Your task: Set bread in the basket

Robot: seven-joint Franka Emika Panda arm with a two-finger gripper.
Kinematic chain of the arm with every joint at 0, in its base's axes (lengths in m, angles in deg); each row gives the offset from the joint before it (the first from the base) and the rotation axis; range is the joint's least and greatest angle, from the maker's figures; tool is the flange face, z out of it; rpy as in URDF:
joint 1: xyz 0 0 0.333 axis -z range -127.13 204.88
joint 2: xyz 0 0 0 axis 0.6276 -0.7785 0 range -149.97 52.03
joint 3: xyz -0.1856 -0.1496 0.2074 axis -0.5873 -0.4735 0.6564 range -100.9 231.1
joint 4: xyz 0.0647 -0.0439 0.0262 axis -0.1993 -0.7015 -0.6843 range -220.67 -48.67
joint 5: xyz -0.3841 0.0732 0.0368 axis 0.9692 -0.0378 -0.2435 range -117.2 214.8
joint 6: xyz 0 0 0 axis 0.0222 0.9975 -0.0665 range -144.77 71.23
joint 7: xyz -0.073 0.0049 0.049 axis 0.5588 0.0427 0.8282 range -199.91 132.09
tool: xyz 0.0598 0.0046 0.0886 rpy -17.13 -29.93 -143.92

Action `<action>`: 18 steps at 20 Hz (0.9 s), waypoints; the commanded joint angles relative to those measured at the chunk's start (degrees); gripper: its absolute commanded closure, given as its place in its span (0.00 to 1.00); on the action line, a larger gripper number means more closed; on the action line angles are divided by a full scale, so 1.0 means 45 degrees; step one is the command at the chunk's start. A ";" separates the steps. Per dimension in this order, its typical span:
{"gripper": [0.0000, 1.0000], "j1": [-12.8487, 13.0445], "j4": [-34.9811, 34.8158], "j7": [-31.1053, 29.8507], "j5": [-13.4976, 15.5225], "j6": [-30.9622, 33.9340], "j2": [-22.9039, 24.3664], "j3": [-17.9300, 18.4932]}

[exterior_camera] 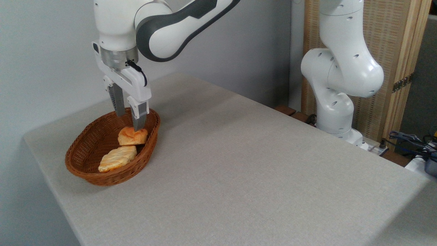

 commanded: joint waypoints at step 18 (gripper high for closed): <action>0.00 -0.0242 0.0095 0.6519 -0.1278 0.3857 0.2056 0.4627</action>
